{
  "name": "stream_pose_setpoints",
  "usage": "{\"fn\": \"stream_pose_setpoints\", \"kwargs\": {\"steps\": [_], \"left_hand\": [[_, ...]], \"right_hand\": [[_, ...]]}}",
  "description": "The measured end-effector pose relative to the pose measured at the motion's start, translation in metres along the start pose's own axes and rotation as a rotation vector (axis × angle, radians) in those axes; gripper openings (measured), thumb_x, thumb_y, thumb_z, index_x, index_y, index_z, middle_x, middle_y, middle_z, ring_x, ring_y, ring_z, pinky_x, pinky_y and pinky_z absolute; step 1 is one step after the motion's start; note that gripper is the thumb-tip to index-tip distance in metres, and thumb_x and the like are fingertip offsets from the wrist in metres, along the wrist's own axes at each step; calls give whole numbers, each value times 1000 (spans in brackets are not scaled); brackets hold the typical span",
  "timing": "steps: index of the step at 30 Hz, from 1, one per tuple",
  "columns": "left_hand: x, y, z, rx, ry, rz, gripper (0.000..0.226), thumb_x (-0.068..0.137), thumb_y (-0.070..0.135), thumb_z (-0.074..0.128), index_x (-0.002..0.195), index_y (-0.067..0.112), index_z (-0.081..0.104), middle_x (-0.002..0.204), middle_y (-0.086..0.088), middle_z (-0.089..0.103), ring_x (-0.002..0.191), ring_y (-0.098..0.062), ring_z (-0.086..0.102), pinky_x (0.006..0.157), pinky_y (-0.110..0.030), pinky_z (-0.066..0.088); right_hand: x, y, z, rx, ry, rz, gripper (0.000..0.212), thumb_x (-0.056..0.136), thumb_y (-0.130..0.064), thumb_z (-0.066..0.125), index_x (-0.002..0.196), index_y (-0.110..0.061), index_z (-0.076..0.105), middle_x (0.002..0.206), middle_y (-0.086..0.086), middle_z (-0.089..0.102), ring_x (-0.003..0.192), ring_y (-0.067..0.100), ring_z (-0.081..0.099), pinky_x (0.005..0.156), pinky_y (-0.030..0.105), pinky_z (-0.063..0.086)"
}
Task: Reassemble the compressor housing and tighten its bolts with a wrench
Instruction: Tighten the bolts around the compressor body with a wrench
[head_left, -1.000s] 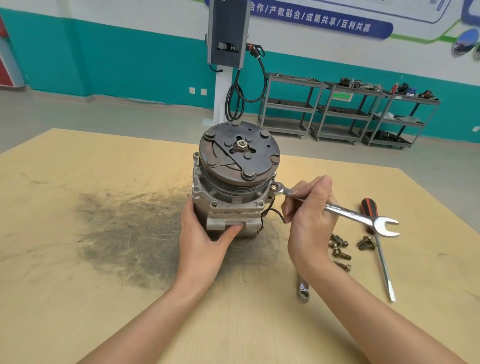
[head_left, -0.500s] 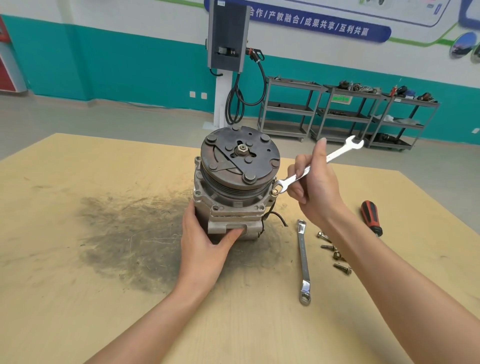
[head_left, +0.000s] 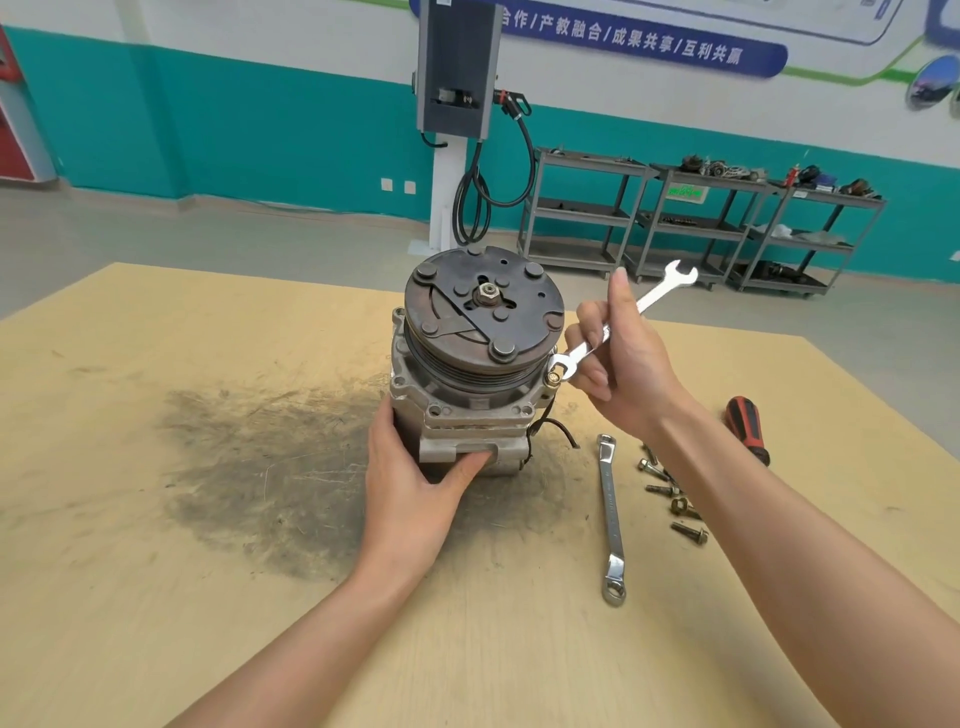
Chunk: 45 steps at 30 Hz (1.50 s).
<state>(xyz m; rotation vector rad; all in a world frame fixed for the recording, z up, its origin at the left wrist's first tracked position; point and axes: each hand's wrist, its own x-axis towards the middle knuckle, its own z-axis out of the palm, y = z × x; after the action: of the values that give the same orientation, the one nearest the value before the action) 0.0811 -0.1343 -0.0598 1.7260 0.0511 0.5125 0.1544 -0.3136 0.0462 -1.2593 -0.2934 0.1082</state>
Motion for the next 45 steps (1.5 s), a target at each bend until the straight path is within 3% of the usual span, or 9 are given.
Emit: {"fn": "stream_pose_setpoints", "kwargs": {"steps": [8, 15, 20, 25, 29, 32, 35, 39, 45], "left_hand": [[0, -2, 0, 2, 4, -3, 88, 62, 46, 80, 137, 22, 41, 130, 11, 54, 120, -2, 50, 90, -4, 38], [2, -5, 1, 34, -1, -9, 83, 72, 31, 82, 141, 23, 37, 133, 12, 51, 115, 7, 45, 84, 8, 30], [3, -6, 0, 33, -18, -10, 81, 73, 30, 82, 141, 21, 38, 133, 9, 54, 121, -4, 49, 91, -5, 34], [3, -5, -1, 24, -20, -13, 82, 70, 34, 81, 140, 21, 40, 132, 9, 54, 122, -4, 50, 92, -8, 34], [4, -6, -1, 44, -11, -13, 79, 72, 30, 82, 139, 20, 40, 132, 9, 54, 120, -2, 49, 88, 0, 33], [4, -5, 0, 38, -15, -8, 79, 73, 28, 82, 139, 20, 40, 132, 7, 55, 122, -5, 50, 94, -9, 35], [4, -4, -1, 33, -15, -12, 80, 73, 26, 83, 140, 20, 40, 132, 8, 55, 120, -3, 50, 91, -7, 35], [4, -5, 0, 22, -12, -21, 81, 71, 27, 83, 139, 19, 41, 131, 7, 56, 118, -5, 52, 85, 0, 36], [4, -4, 0, 9, -15, -17, 82, 71, 29, 82, 140, 20, 40, 132, 7, 56, 121, -8, 51, 96, -19, 36]], "right_hand": [[-23, 23, 12, 41, 257, -250, 62, 104, -43, 26, 53, -18, 49, 40, 3, 37, 31, 13, 28, 34, 16, 23], [-40, 35, 27, -134, 457, -538, 55, 101, -43, 29, 55, -26, 55, 47, -5, 46, 39, 13, 40, 39, 18, 30], [-43, 31, 31, -188, 442, -565, 54, 101, -40, 29, 56, -24, 54, 47, -4, 46, 39, 14, 41, 38, 20, 31], [-50, 12, 29, -272, 185, -490, 55, 95, -53, 31, 54, -26, 56, 46, -3, 46, 36, 13, 39, 39, 18, 30], [-48, -24, 14, -338, 309, -426, 70, 100, -52, 26, 43, -22, 53, 52, -1, 51, 48, 12, 45, 45, 20, 36], [-52, -27, 1, -449, 292, -218, 60, 102, -45, 30, 59, -16, 60, 67, 3, 63, 59, 11, 55, 49, 22, 42], [-62, -18, -16, -546, 258, -65, 45, 103, -39, 35, 73, -11, 53, 51, 6, 53, 43, 15, 43, 40, 26, 32], [-77, -12, -52, -863, 275, 134, 40, 101, -35, 45, 71, -10, 54, 44, -2, 44, 36, 10, 33, 34, 19, 25], [-120, 14, -86, -1484, 48, 394, 34, 95, -45, 52, 73, -21, 59, 59, -7, 56, 51, 6, 46, 52, 23, 37]]}}
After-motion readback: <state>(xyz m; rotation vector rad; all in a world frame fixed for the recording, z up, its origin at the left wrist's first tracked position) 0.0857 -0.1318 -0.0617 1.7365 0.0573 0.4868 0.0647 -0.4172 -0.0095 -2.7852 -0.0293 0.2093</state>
